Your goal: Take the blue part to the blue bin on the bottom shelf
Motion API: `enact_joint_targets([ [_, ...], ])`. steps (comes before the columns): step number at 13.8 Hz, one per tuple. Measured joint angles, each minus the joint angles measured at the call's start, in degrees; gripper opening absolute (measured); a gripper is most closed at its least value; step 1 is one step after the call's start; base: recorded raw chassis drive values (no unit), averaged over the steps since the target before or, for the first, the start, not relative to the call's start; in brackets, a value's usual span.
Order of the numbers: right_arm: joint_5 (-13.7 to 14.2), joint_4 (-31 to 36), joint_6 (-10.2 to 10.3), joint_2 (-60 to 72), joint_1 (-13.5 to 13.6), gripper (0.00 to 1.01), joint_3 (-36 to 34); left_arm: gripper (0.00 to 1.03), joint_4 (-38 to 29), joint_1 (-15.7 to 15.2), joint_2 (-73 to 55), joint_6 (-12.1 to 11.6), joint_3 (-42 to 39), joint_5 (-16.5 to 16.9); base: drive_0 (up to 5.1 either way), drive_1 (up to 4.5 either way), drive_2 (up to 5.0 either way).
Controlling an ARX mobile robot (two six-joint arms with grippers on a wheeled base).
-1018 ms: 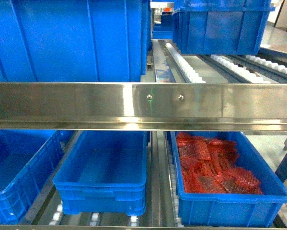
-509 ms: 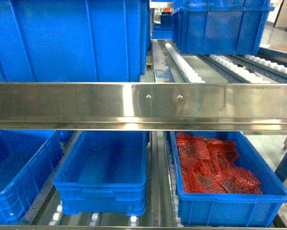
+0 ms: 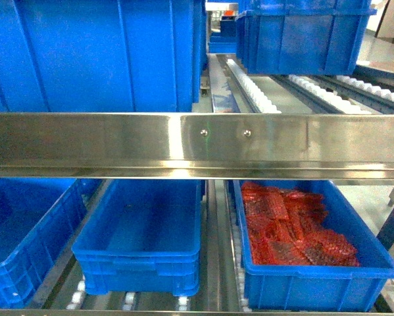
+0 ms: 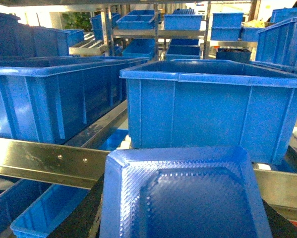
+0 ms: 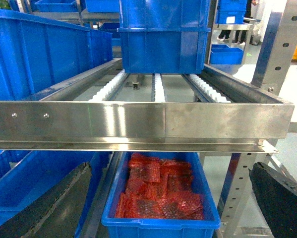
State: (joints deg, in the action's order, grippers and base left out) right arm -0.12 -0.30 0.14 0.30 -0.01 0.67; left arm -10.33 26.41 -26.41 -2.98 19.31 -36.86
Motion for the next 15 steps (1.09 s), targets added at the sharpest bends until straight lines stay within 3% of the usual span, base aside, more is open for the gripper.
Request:
enact_joint_targets([
  [15, 0.15, 0.07, -0.02, 0.00, 0.00, 0.98, 0.00, 0.44, 0.00, 0.00, 0.00, -0.02, 0.00, 0.00, 0.0, 0.00, 0.0],
])
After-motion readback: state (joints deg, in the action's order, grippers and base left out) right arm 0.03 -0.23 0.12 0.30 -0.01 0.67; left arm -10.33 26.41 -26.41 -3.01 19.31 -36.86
